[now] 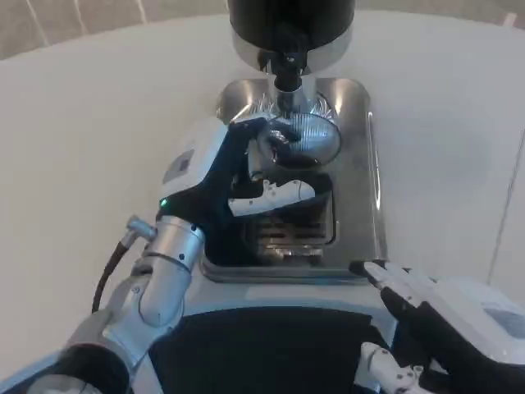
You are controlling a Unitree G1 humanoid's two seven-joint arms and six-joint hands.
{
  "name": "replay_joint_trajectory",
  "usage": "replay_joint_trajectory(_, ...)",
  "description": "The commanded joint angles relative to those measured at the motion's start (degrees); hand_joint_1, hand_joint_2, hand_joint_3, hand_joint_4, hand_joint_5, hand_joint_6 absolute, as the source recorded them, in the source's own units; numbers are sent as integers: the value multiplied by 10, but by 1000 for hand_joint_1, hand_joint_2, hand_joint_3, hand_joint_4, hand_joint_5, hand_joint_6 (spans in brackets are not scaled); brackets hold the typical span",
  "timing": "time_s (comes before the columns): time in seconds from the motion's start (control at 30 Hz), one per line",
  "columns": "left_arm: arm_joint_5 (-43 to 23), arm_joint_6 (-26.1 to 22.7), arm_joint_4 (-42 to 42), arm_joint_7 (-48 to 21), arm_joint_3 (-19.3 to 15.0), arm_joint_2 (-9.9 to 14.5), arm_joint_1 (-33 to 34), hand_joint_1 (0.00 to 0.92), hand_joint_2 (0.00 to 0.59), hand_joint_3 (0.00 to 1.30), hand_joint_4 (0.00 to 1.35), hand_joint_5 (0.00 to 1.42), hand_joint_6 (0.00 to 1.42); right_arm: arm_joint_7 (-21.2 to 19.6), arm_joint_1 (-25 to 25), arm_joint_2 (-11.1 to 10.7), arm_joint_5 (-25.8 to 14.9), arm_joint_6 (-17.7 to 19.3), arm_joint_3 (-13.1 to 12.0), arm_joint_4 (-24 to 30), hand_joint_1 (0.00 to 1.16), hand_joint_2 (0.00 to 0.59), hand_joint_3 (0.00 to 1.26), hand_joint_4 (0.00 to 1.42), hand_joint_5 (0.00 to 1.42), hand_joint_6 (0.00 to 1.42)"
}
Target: Grasp the cup under the faucet to collect the drink, then remove the cup.
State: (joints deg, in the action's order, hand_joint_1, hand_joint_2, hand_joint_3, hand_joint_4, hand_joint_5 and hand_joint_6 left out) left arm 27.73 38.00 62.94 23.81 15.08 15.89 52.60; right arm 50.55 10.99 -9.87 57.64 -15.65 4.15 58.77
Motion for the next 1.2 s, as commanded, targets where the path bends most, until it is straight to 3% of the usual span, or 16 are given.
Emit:
replay_joint_trajectory(0.03,-4,21,-20,11,-12,18,-18,567,116,976,1095,1409,1097,1,-4,-3,7,-2,6,-5,127,571,44,0,0,0)
replay_joint_trajectory(0.47,-28,84,-73,-32,-48,75,-63,581,78,971,1130,1417,1150,-2,-10,0,7,-6,7,4,130,563,41,0,0,0)
replay_joint_trajectory(0.8,-52,122,-110,-78,-89,137,-117,585,71,963,1130,1416,1160,-6,-41,4,13,-6,13,-1,118,554,35,0,0,0)
replay_joint_trajectory(1.2,-101,146,-191,-141,-141,178,-193,581,60,959,1130,1417,1166,-21,-70,0,23,0,10,-9,108,550,30,0,0,0)
